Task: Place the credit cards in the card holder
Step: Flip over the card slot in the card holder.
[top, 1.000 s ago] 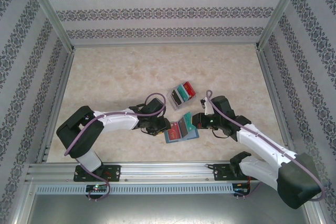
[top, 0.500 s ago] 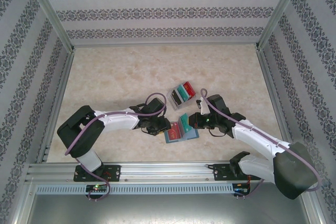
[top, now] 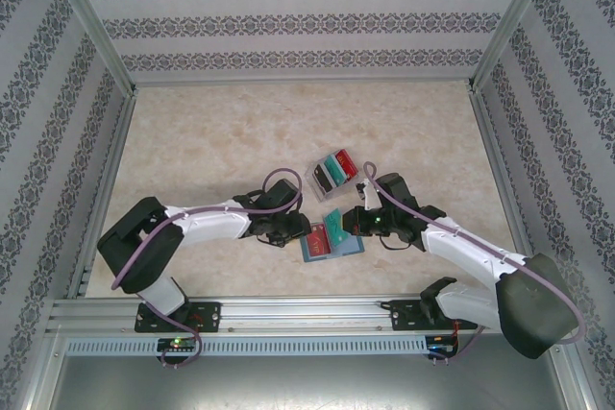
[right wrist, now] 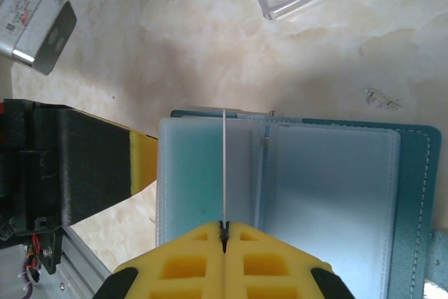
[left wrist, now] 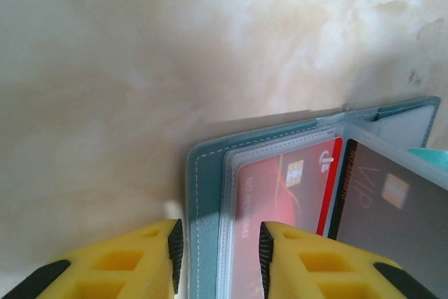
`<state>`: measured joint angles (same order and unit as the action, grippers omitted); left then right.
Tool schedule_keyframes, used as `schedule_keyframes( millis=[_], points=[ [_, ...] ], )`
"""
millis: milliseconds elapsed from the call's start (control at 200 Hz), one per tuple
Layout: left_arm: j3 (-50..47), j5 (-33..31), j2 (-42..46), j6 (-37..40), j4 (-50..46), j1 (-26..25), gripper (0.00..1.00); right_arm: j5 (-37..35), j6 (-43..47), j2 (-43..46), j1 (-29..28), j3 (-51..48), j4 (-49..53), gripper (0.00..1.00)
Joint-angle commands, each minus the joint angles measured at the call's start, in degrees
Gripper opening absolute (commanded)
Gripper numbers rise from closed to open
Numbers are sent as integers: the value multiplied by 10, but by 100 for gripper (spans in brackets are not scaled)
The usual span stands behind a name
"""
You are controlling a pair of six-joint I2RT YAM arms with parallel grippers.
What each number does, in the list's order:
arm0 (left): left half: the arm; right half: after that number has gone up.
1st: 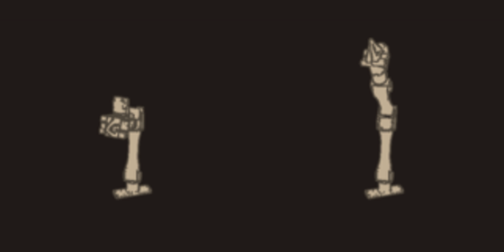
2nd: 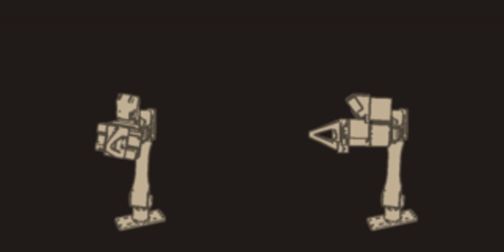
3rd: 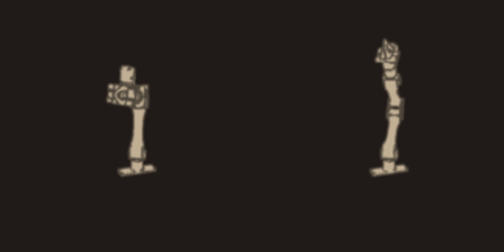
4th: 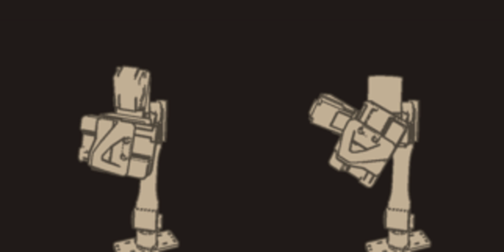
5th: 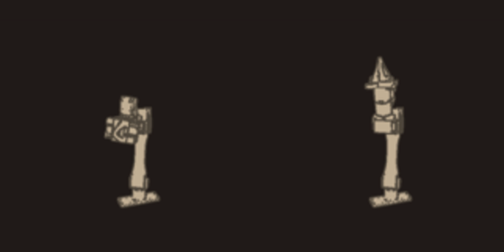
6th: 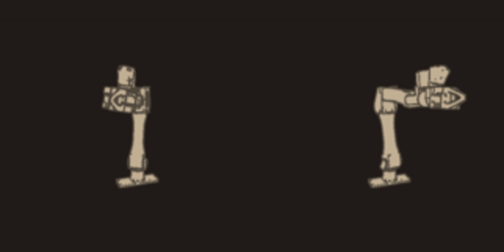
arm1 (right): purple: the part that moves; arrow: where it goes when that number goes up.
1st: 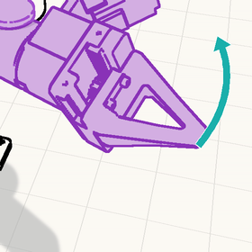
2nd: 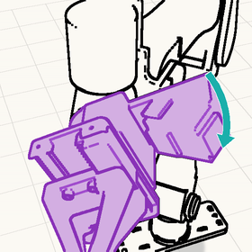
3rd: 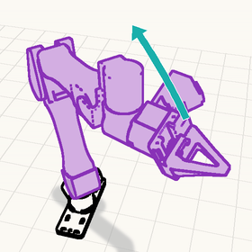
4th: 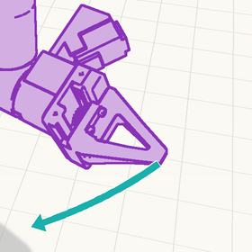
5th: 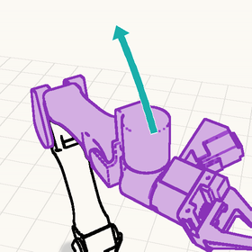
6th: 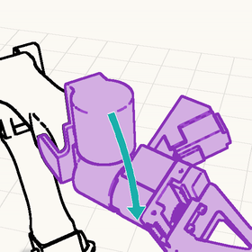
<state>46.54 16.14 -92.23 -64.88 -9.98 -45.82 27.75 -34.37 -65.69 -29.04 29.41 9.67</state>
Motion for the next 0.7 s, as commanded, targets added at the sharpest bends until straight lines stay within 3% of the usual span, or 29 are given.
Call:
schedule_keyframes(
  millis=[0,265,445,555,694],
  points=[
    [-7,-25,19,7,1,-10,37,7,1,-4,-7,15,-7,0],
    [-3,-42,33,15,-20,-9,38,-94,-1,31,3,17,52,1],
    [-14,-68,56,16,-40,-10,43,-214,-19,134,18,2,101,0],
    [-23,-62,57,13,-23,-10,46,-128,-26,167,37,-18,41,0],
    [-21,-33,34,13,11,-10,46,-4,-45,93,15,-19,-37,0]
  ],
)
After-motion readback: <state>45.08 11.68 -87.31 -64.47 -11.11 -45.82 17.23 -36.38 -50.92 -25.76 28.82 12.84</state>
